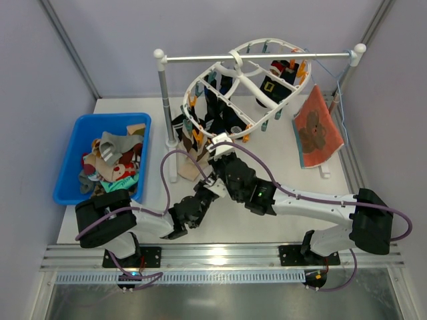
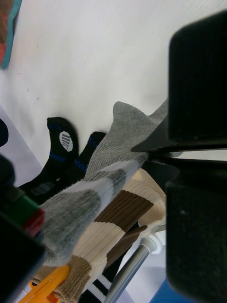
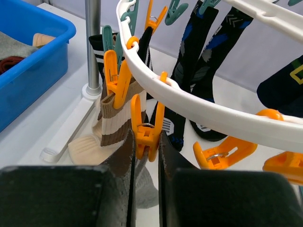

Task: Remove the socks clipped to the hanger
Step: Remove the sock from the hanger.

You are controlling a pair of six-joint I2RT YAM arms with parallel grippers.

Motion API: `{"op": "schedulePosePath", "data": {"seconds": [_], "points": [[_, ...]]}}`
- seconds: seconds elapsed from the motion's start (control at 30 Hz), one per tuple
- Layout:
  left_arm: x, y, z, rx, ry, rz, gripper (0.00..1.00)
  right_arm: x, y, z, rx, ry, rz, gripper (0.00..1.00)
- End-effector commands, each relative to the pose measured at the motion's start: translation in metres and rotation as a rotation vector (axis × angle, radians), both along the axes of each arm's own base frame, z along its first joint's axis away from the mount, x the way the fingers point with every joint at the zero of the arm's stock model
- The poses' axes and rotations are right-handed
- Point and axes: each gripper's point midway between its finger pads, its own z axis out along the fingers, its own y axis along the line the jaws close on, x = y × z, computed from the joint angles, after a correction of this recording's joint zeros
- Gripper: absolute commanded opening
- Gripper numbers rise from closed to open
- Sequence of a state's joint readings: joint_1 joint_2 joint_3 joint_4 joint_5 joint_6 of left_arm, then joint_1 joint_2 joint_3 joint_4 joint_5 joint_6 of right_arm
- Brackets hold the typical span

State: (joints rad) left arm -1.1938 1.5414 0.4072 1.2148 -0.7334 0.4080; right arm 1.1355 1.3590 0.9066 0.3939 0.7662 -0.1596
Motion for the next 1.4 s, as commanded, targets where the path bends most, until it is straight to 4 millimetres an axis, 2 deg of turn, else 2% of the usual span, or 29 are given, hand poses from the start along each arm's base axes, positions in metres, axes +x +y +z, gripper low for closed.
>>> {"op": "schedulePosePath", "data": {"seconds": [0.0, 0.2, 0.3, 0.33, 0.37, 0.43, 0.57, 0.8, 1.37], "points": [[0.000, -0.012, 0.051, -0.199, -0.076, -0.009, 0.00, 0.000, -0.002, -0.001, -0.008, -0.017, 0.018, 0.04], [0.001, -0.013, 0.049, -0.192, -0.074, -0.009, 0.00, 0.000, -0.001, 0.001, 0.008, -0.033, 0.034, 0.04], [0.001, -0.014, 0.048, -0.189, -0.073, -0.009, 0.00, 0.001, 0.000, 0.003, 0.022, -0.043, 0.047, 0.17], [0.001, -0.014, 0.048, -0.190, -0.073, -0.007, 0.00, 0.001, 0.001, 0.004, 0.028, -0.046, 0.053, 0.32], [0.001, -0.014, 0.048, -0.187, -0.073, -0.007, 0.00, 0.001, 0.003, 0.006, 0.035, -0.048, 0.061, 0.43], [0.002, -0.014, 0.048, -0.188, -0.075, -0.006, 0.00, 0.000, 0.005, 0.009, 0.046, -0.059, 0.073, 0.58], [0.001, -0.014, 0.048, -0.188, -0.074, -0.009, 0.00, 0.002, 0.008, 0.017, 0.064, -0.081, 0.086, 0.68], [0.002, -0.014, 0.047, -0.181, -0.074, -0.005, 0.00, 0.001, 0.019, 0.024, 0.099, -0.094, 0.133, 0.71], [0.002, -0.019, 0.044, -0.182, -0.066, -0.016, 0.00, -0.008, 0.024, 0.052, 0.192, -0.174, 0.200, 0.71]]}}
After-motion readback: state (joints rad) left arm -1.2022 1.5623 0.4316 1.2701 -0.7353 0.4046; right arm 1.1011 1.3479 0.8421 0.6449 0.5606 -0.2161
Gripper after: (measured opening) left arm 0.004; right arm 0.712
